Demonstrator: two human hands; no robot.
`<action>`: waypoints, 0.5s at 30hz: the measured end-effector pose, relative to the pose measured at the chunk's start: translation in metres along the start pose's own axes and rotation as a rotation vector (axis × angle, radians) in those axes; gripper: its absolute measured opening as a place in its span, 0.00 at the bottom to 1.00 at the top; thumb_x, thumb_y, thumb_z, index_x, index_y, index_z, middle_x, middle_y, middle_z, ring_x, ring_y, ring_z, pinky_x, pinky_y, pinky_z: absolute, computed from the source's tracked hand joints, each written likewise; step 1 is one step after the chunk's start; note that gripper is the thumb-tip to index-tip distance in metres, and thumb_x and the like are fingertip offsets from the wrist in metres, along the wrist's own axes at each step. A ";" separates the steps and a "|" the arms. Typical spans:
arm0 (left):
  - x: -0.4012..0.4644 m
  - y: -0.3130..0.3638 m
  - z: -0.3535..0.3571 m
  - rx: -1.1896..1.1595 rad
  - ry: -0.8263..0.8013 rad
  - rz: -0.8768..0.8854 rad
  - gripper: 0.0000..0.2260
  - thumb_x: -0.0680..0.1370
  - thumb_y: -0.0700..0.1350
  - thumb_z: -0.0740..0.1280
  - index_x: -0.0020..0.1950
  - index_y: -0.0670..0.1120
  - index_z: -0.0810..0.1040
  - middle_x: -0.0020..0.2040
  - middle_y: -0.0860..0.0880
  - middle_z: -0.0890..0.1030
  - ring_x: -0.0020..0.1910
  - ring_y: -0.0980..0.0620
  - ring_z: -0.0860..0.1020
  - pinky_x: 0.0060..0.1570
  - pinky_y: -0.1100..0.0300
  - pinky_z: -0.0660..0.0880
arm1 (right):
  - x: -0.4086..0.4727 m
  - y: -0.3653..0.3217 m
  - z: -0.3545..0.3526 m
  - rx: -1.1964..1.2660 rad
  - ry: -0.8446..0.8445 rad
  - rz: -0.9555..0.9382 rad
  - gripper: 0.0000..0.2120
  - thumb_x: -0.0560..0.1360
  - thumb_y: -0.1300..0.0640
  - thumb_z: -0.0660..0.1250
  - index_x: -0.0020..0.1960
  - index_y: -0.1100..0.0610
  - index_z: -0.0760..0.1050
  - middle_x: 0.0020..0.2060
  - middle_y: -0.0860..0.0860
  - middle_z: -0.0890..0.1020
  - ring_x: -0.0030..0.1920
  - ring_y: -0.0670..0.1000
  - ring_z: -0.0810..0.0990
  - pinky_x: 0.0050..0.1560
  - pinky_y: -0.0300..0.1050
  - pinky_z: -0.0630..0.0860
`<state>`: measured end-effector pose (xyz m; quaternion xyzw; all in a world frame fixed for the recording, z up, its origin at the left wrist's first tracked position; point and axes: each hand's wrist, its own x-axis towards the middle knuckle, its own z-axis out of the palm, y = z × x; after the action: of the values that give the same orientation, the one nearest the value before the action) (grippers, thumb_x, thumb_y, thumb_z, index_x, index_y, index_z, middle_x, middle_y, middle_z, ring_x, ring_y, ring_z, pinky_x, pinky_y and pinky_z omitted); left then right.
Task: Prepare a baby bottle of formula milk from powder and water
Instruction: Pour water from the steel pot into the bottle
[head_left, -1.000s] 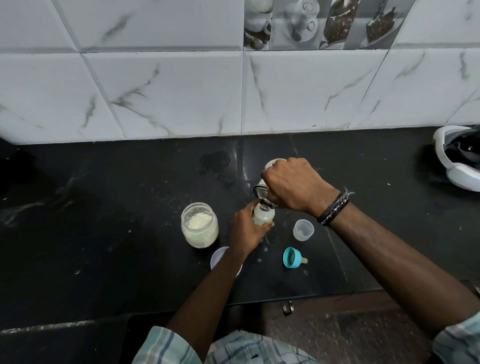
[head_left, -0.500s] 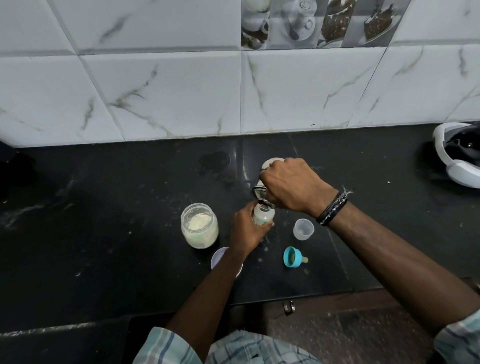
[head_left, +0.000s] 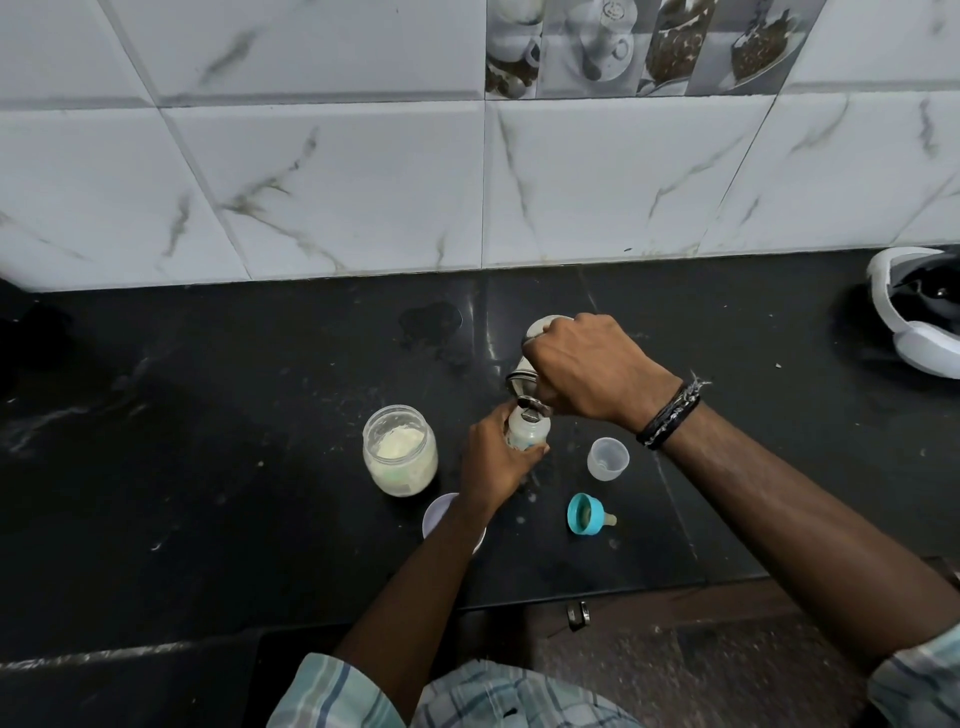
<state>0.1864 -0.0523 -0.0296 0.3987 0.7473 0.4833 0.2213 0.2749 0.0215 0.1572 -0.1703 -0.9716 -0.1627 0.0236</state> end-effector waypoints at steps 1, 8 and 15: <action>0.000 0.000 0.000 0.006 0.001 0.001 0.26 0.65 0.45 0.81 0.61 0.47 0.79 0.53 0.51 0.85 0.51 0.55 0.82 0.53 0.53 0.80 | 0.000 0.001 0.000 0.009 0.003 0.000 0.09 0.72 0.55 0.65 0.37 0.57 0.68 0.33 0.55 0.76 0.29 0.56 0.64 0.29 0.44 0.57; -0.001 0.001 -0.001 0.004 0.002 -0.004 0.25 0.65 0.45 0.81 0.60 0.46 0.80 0.52 0.50 0.85 0.50 0.53 0.83 0.52 0.51 0.81 | -0.001 0.000 -0.001 0.018 0.022 0.000 0.10 0.72 0.55 0.65 0.36 0.57 0.67 0.33 0.56 0.77 0.29 0.57 0.65 0.28 0.43 0.55; -0.001 0.003 -0.001 0.002 -0.005 -0.015 0.26 0.66 0.45 0.81 0.62 0.46 0.79 0.54 0.50 0.85 0.52 0.54 0.83 0.54 0.52 0.80 | 0.000 -0.003 -0.003 0.012 -0.002 -0.006 0.10 0.72 0.56 0.65 0.36 0.57 0.68 0.30 0.53 0.68 0.29 0.56 0.64 0.29 0.44 0.57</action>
<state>0.1874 -0.0531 -0.0269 0.3946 0.7503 0.4799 0.2262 0.2744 0.0181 0.1591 -0.1673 -0.9731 -0.1570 0.0229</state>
